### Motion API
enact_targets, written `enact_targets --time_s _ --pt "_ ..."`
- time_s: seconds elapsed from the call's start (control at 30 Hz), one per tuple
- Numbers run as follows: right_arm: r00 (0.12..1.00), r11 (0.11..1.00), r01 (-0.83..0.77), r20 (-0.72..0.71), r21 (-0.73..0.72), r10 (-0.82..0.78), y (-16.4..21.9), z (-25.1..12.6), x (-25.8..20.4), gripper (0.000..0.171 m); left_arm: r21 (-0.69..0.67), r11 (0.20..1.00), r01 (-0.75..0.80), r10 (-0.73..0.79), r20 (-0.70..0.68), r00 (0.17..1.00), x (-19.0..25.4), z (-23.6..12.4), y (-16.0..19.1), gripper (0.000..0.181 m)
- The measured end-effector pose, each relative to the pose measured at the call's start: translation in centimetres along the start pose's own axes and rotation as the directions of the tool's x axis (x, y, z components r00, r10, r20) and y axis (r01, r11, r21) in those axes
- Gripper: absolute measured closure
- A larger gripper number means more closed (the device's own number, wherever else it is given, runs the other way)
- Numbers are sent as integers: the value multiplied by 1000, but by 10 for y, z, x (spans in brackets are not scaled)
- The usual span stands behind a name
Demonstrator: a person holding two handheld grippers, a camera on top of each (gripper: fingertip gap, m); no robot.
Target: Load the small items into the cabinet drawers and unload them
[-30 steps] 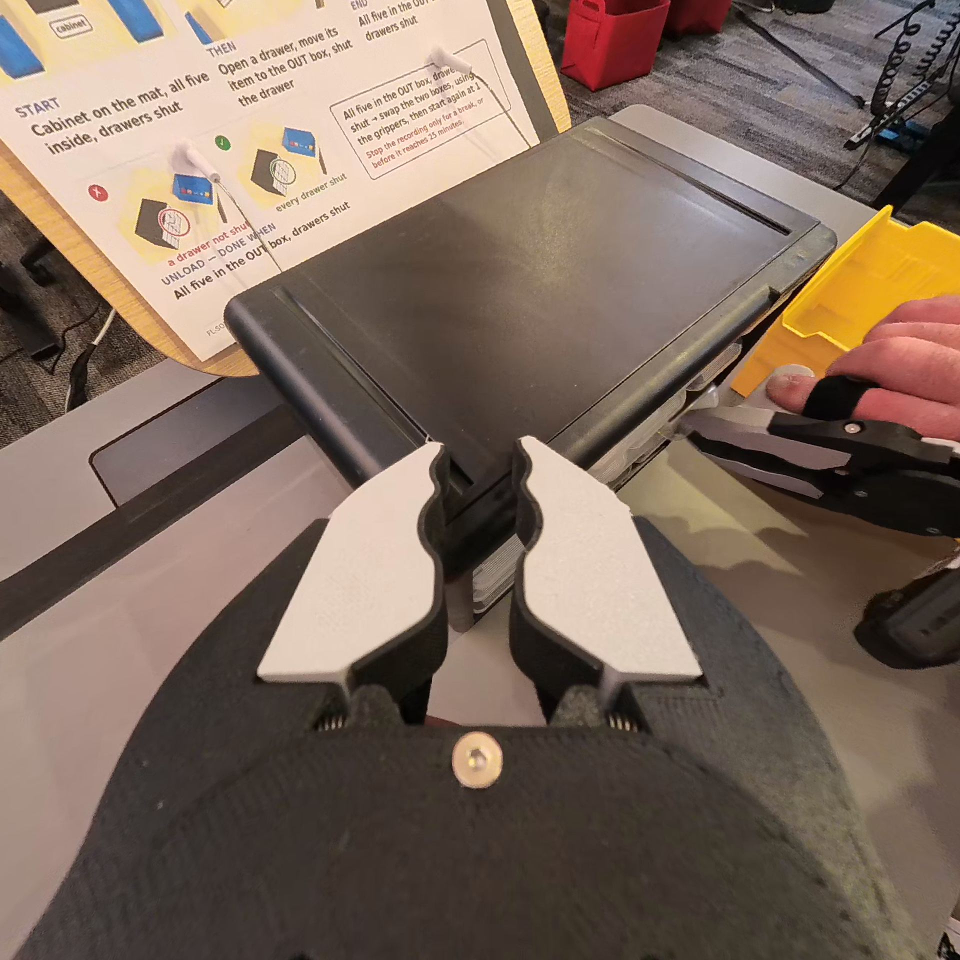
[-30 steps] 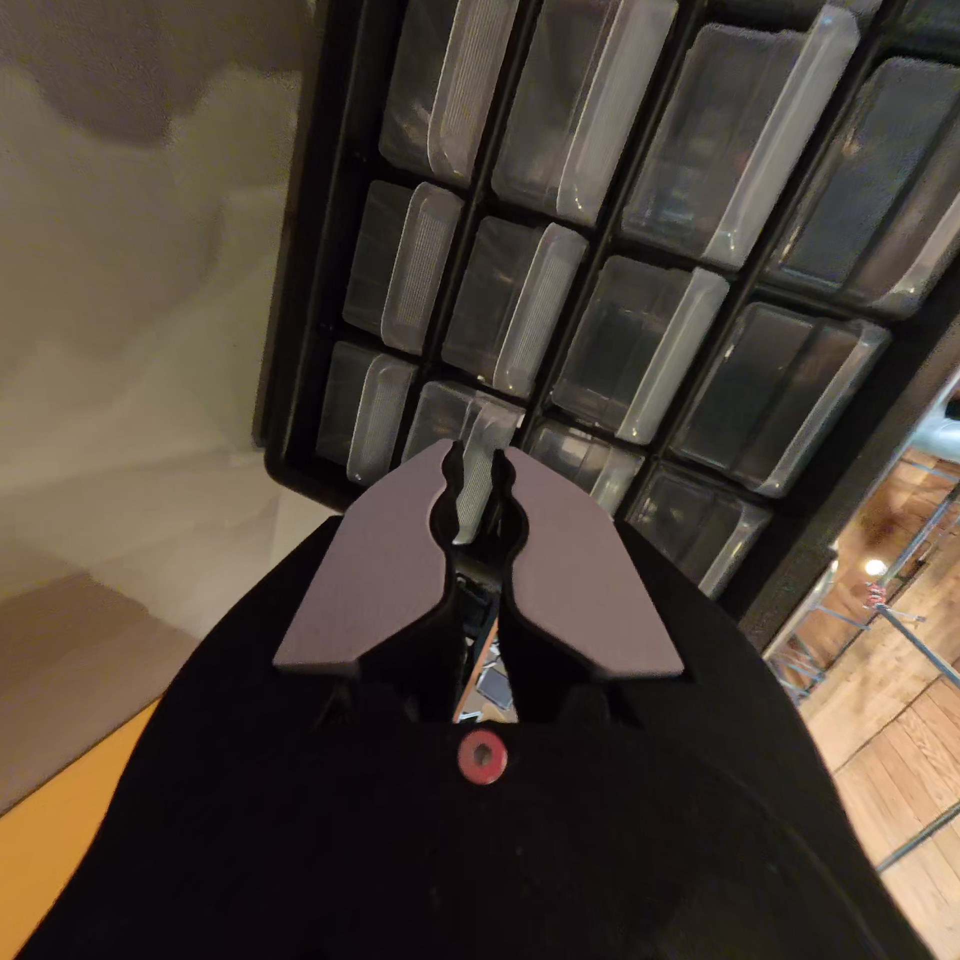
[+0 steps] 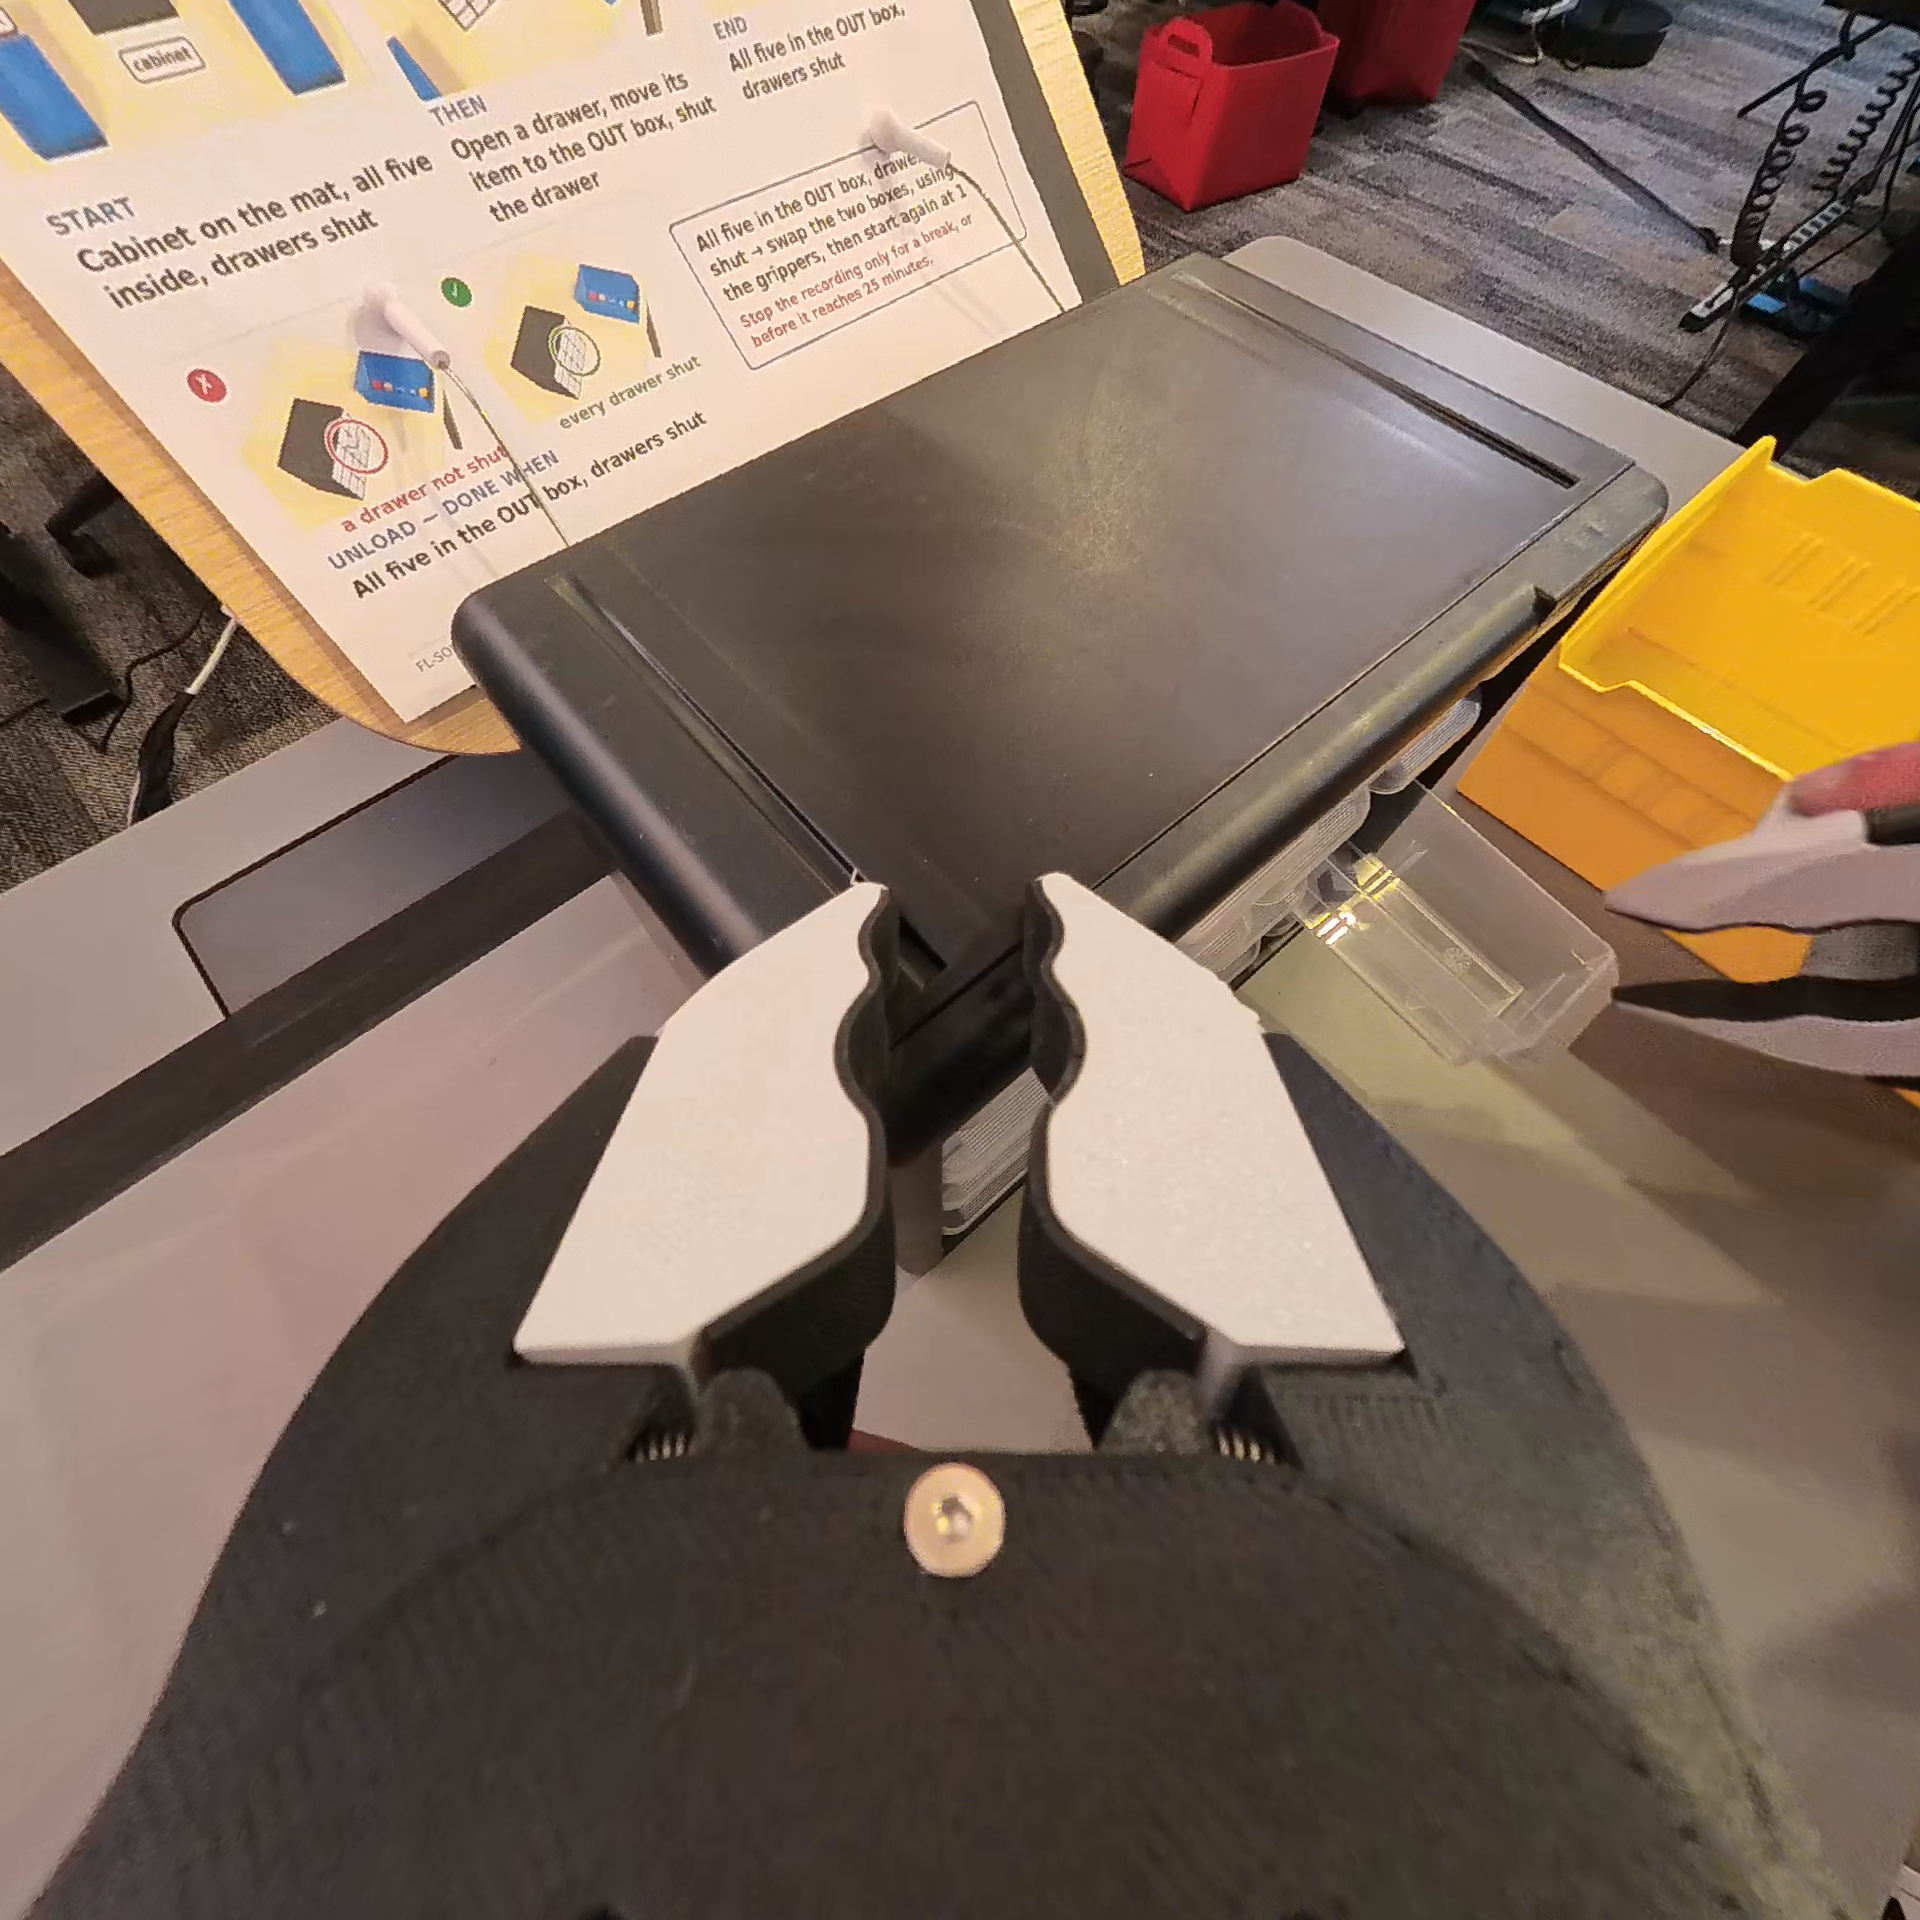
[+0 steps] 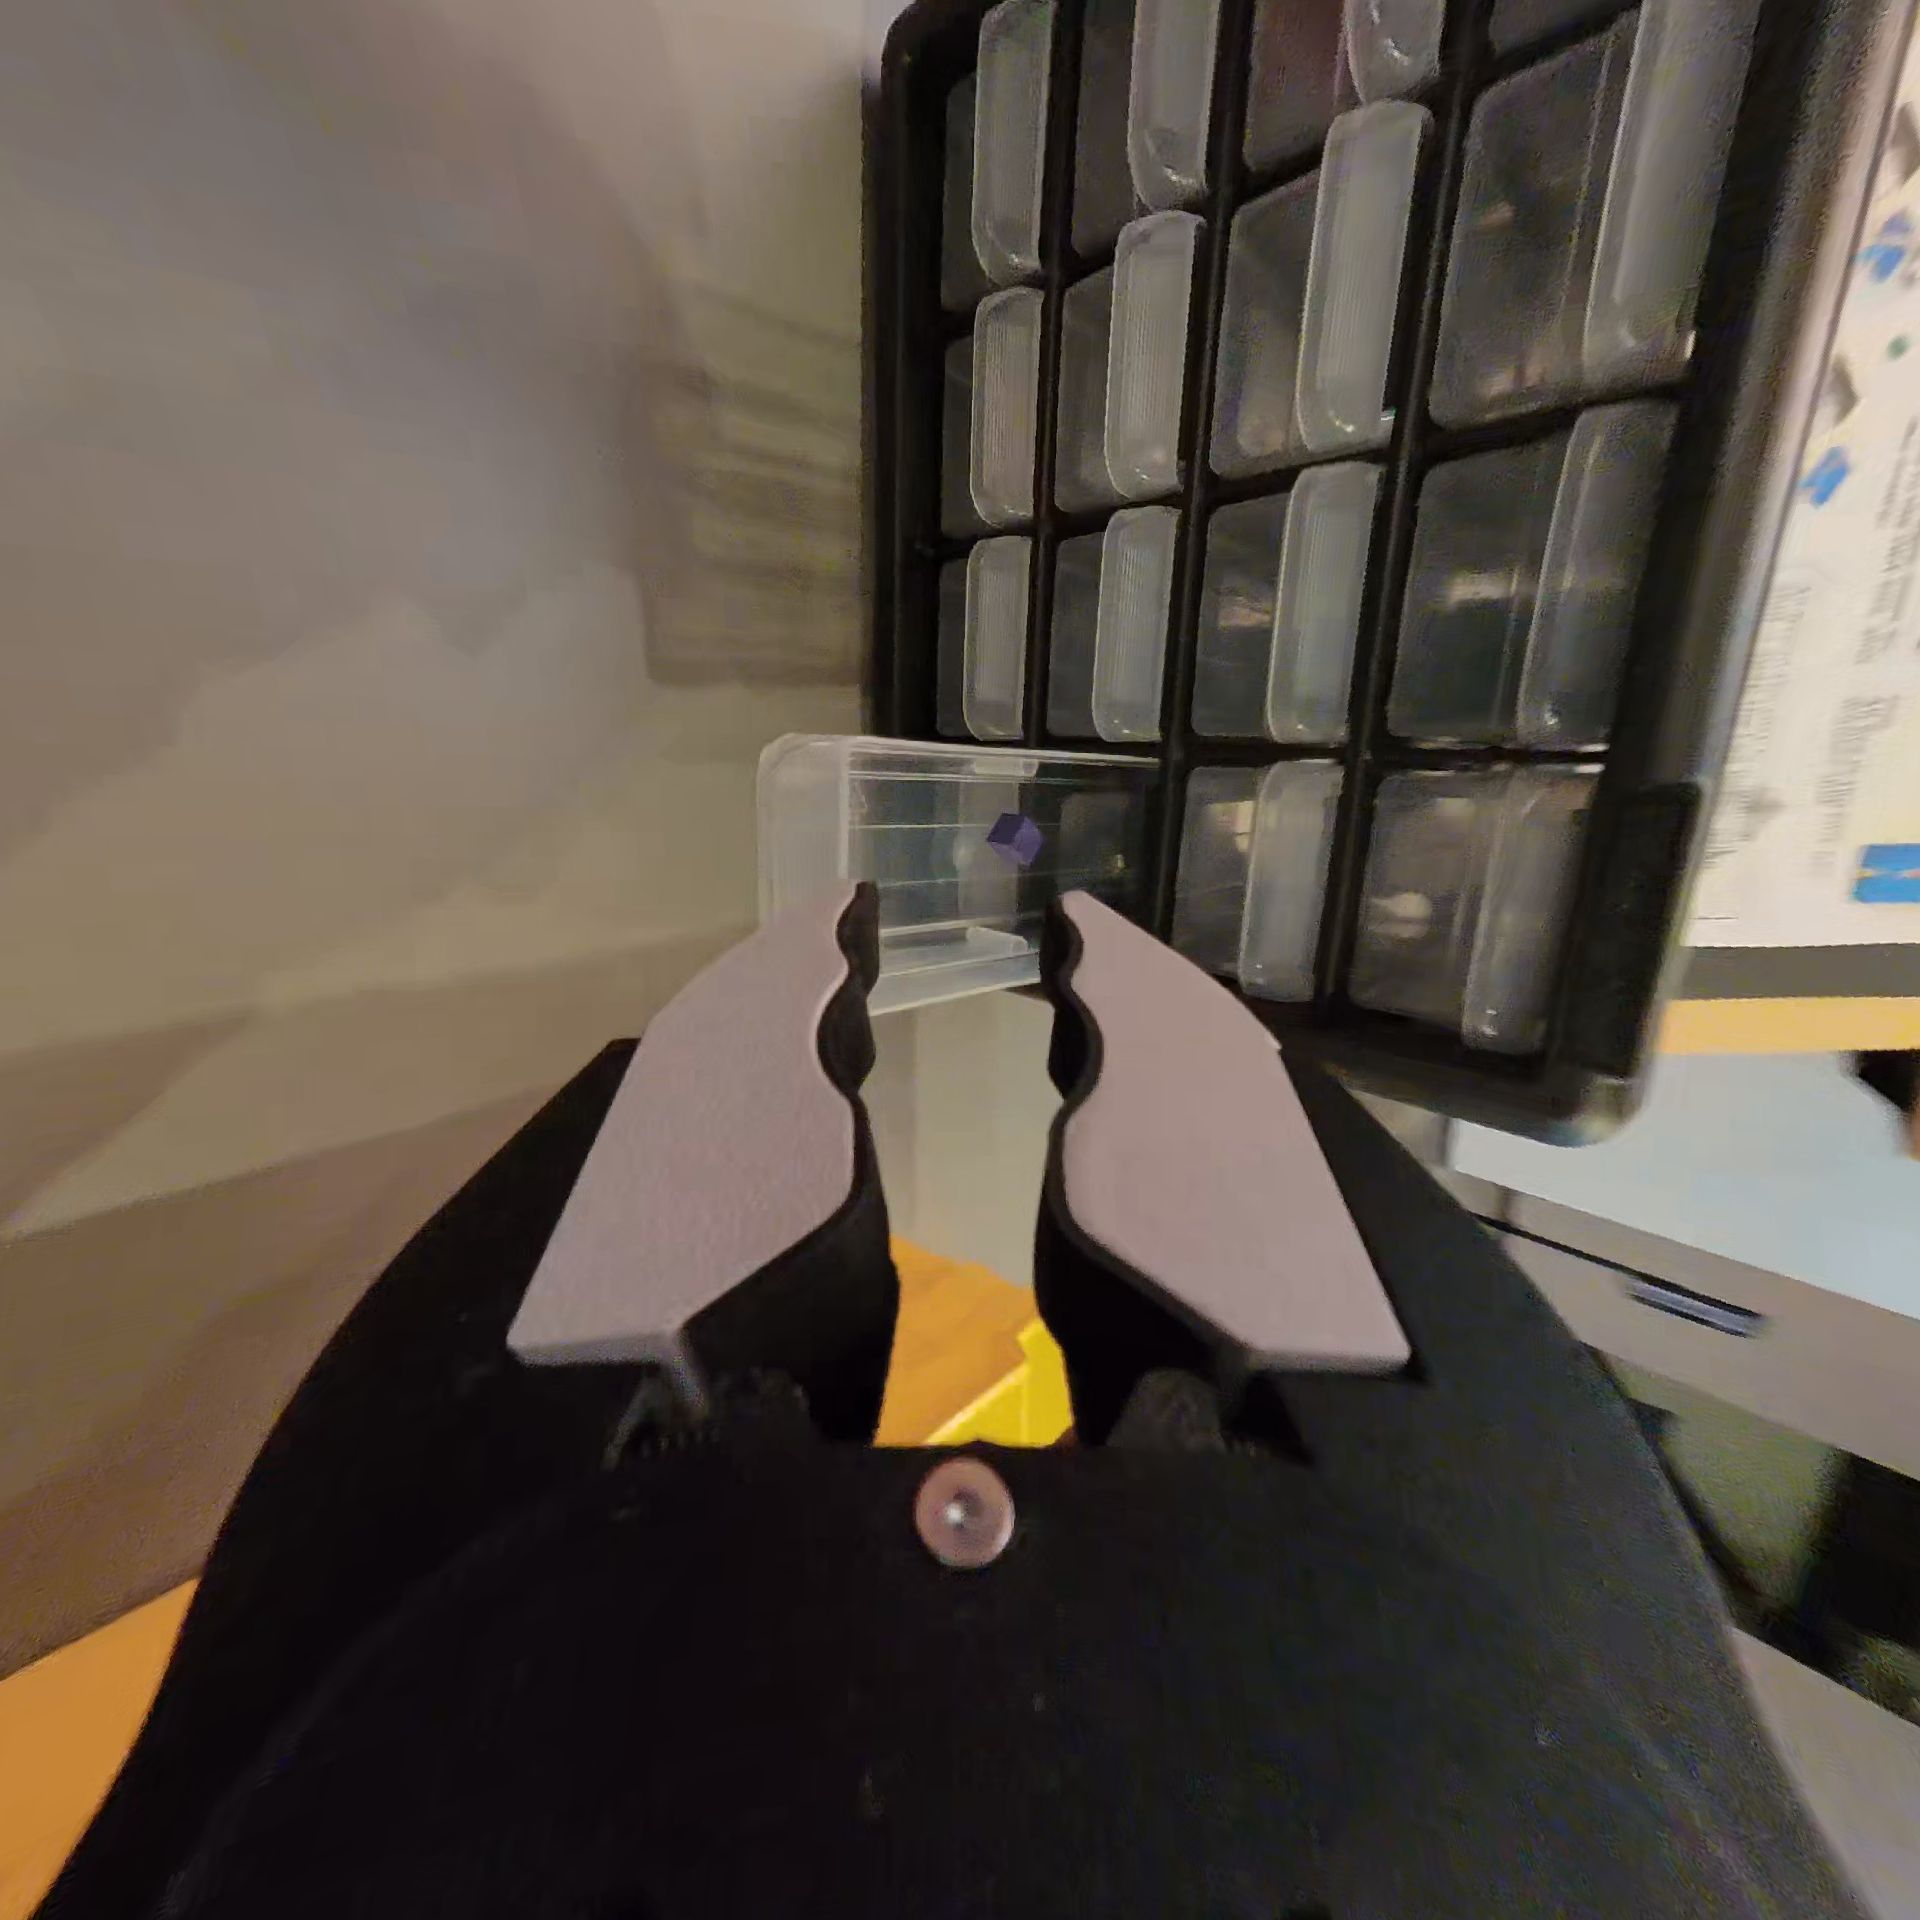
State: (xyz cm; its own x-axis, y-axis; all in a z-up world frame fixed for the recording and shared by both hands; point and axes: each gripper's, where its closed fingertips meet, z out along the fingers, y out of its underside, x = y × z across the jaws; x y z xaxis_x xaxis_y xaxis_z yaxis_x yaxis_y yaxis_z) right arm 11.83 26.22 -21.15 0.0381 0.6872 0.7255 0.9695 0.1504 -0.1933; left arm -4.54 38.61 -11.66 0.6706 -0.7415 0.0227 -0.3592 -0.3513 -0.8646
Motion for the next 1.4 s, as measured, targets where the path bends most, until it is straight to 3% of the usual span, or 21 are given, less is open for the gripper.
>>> enact_targets --time_s 0.1,0.23,0.57,0.8,1.0,1.13,1.4 --pt "980 998 -69 189 12 66 5 11 -16 133 2 1000 2 -2 0 1000 0 0 0 158" --pt "955 997 -72 291 32 60 2 21 -32 156 4 1000 2 -2 -1 1000 0 0 0 158" --pt "947 1000 -2 321 -7 4 9 11 -53 157 15 1000 2 -2 -1 1000 0 0 0 158" --pt "940 997 -68 339 46 49 -1 7 -44 142 16 1000 3 -3 0 1000 0 0 0 158" --pt "936 979 -195 309 57 169 2 11 -11 147 15 1000 3 -3 -1 1000 0 0 0 158" --pt "906 957 -290 328 22 268 7 24 4 149 12 1000 3 -3 -2 1000 0 0 0 158" --pt "924 974 -181 314 -135 216 21 65 -6 149 15 1000 5 -5 -1 1000 0 0 0 158"
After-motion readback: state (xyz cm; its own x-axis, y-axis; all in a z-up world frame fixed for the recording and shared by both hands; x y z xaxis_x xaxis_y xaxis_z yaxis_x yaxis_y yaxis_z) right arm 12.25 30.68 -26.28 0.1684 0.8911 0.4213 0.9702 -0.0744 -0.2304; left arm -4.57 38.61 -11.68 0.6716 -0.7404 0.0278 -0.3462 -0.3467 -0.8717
